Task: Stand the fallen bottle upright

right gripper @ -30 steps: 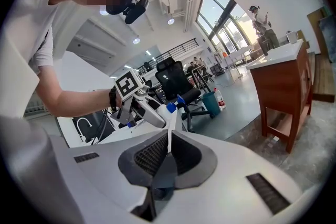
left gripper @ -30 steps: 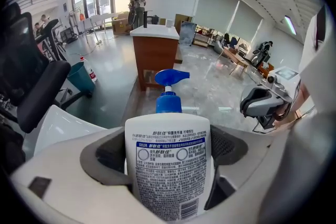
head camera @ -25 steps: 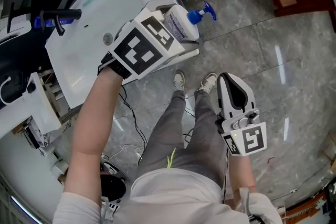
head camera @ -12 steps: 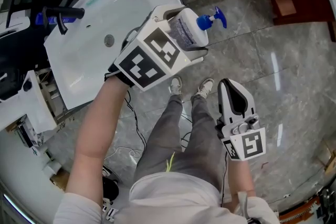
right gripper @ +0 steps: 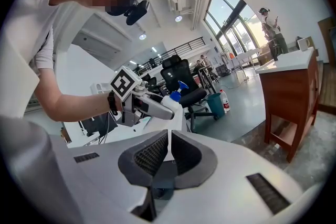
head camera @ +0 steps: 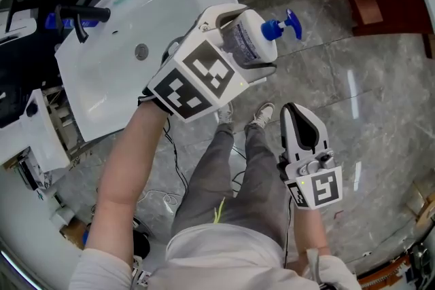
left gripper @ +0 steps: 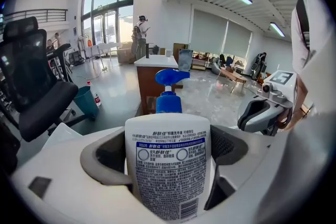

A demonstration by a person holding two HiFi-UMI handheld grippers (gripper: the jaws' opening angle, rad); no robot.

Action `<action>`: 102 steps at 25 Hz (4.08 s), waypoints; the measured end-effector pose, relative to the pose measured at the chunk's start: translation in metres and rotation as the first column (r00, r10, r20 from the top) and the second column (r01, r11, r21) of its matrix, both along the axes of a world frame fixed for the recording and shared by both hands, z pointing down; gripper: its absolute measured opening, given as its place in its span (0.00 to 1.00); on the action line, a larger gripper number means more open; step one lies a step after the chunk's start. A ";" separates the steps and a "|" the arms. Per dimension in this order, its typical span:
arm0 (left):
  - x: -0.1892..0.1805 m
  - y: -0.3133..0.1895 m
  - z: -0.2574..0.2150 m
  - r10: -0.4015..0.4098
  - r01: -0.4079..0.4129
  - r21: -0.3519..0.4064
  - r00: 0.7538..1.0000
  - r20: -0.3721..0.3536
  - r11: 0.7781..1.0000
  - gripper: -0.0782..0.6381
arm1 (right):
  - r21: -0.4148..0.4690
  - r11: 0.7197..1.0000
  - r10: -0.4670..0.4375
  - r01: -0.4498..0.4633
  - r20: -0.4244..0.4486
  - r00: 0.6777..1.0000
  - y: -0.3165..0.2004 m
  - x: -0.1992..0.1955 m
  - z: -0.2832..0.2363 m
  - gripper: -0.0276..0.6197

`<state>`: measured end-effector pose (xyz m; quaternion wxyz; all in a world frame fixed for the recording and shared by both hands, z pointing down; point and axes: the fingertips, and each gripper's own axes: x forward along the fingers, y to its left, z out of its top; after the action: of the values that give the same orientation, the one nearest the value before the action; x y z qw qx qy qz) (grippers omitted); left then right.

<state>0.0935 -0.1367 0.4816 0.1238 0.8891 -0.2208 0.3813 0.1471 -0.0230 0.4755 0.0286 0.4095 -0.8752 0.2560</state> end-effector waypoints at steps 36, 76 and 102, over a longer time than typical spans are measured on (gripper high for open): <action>-0.053 -0.008 -0.060 -0.053 0.256 0.338 0.860 -0.508 0.906 0.81 | -0.031 0.985 -0.173 0.171 -0.105 0.979 0.008 -0.066 -0.003 0.11; -0.065 0.001 -0.053 -0.012 0.274 0.364 0.812 -0.583 0.890 0.81 | -0.021 0.987 -0.163 0.162 -0.114 0.980 0.005 -0.082 -0.028 0.11; -0.060 0.014 -0.043 0.099 0.072 0.330 0.876 -0.473 0.941 0.81 | -0.016 0.999 -0.051 0.050 -0.102 0.993 0.027 -0.073 -0.037 0.11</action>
<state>0.0339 -0.1228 0.4383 0.0181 0.9652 -0.2387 0.1049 0.0741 0.0042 0.4387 0.0828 0.3997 -0.8809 0.2396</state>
